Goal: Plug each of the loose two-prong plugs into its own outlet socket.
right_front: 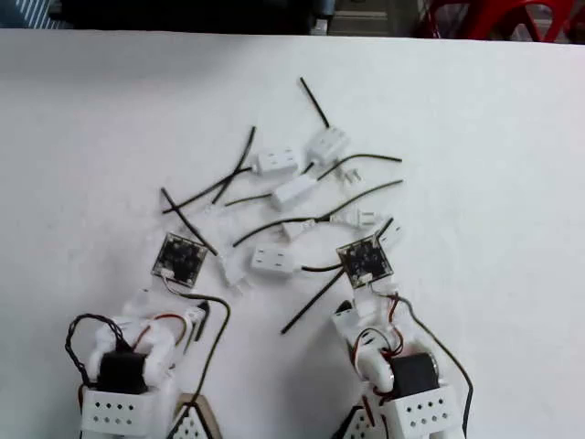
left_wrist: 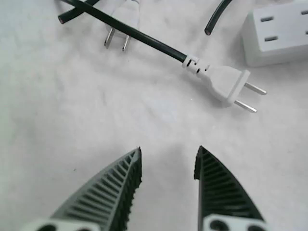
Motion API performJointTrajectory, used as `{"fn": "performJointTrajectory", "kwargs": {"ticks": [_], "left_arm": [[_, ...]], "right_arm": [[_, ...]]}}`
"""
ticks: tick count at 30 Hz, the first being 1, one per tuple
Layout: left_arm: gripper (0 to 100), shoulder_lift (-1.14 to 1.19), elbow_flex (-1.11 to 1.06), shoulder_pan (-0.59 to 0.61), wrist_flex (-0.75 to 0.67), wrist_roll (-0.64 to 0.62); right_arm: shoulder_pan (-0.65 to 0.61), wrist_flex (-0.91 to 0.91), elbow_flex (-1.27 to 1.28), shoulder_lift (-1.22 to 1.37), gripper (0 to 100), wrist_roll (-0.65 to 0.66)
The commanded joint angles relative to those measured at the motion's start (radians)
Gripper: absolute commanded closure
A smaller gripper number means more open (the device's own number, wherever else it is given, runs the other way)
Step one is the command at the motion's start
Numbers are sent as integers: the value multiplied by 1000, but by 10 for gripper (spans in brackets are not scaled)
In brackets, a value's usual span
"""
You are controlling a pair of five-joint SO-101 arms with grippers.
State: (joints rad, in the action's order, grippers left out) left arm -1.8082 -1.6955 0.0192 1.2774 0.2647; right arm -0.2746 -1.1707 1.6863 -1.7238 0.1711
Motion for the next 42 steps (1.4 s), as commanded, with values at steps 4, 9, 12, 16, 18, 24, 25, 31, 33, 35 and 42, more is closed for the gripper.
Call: {"fn": "performJointTrajectory", "kwargs": {"ticks": [4,9,12,16,18,24,25,31,33,35,42], "left_arm": [[812,-8,3,-12,5,-2],[812,-8,3,-12,5,-2],[812,-8,3,-12,5,-2],[811,-8,3,-39,5,-3],[811,-8,3,-50,5,-3],[811,-10,25,-47,0,-2],[811,-10,37,-47,-2,-2],[811,-10,77,-47,2,-2],[811,-12,78,-45,2,-2],[811,-12,81,-12,-3,0],[811,-12,94,174,-60,-8]], "right_arm": [[2,-7,9,-7,957,-3],[2,-7,9,-7,957,-3],[2,-7,9,-7,957,-3],[-18,-7,9,-7,954,-3],[-30,-7,9,-7,954,-5],[-35,-74,-8,-7,954,-2],[-35,-73,-9,-7,954,-2],[25,-74,-14,-7,954,-2],[53,-74,-28,-7,954,-2],[102,-70,-54,-7,954,-2],[242,131,-193,1,982,-38]]}}
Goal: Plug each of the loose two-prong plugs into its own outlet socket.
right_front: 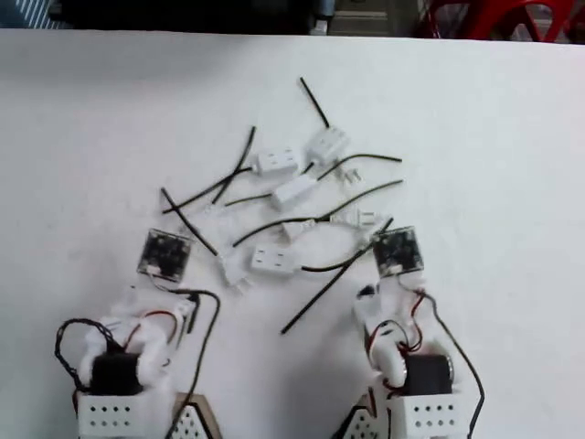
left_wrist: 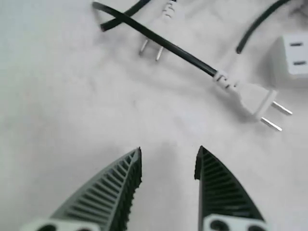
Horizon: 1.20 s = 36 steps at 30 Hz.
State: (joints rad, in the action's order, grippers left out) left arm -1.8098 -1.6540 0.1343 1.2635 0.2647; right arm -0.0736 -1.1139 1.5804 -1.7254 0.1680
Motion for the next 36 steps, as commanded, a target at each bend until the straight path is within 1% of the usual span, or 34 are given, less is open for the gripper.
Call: {"fn": "performJointTrajectory", "kwargs": {"ticks": [1,4,8,13,17,20,22,25,27,32,36], "left_arm": [[810,-10,51,68,-54,-8],[810,-10,51,71,-60,-8],[809,-10,51,71,-60,-8],[809,-10,46,71,-60,-8],[810,-10,44,71,-60,-8],[811,-10,43,71,-60,-8],[811,-10,43,71,-60,-8],[811,-10,43,71,-60,-8],[811,-10,43,71,-60,-8],[811,-10,43,71,-60,-8],[811,-10,43,71,-60,-6]], "right_arm": [[41,71,-117,4,984,-58],[39,30,-224,5,981,-101],[39,-4,-351,68,978,-104],[39,-1,-499,366,978,-109],[30,-5,-631,644,976,-198],[-25,-19,-686,802,926,-255],[-79,-41,-701,878,865,-338],[-188,-70,-703,955,765,-445],[-265,-77,-703,993,724,-496],[-407,-38,-704,1076,724,-592],[-417,58,-704,1150,769,-628]]}}
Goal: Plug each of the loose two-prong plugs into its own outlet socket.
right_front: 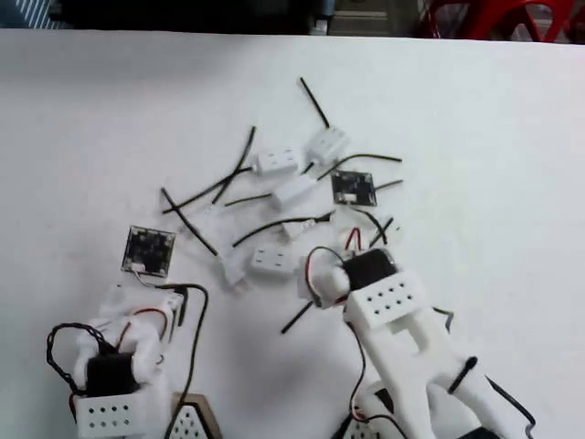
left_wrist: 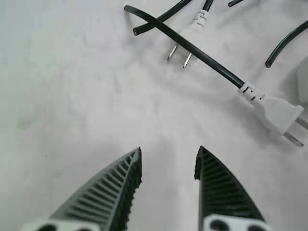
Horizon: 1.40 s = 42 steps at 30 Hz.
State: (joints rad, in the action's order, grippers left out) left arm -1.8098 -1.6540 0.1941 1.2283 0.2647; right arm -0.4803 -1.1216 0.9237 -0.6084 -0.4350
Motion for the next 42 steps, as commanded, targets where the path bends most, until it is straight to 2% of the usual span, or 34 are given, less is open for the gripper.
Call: {"fn": "performJointTrajectory", "kwargs": {"ticks": [1,5,18,30,36,42], "left_arm": [[811,-10,43,12,-25,-6],[811,-10,43,12,-25,-6],[811,-10,41,12,-21,-5],[811,-10,41,12,-20,-3],[811,-10,41,12,-20,-3],[811,-10,41,12,-18,-3]], "right_arm": [[4,93,-48,53,781,-29],[64,174,-49,119,797,-31],[174,234,-87,226,800,-21],[180,196,-173,397,802,-21],[220,174,-176,404,896,-18],[242,177,-176,403,903,-18]]}}
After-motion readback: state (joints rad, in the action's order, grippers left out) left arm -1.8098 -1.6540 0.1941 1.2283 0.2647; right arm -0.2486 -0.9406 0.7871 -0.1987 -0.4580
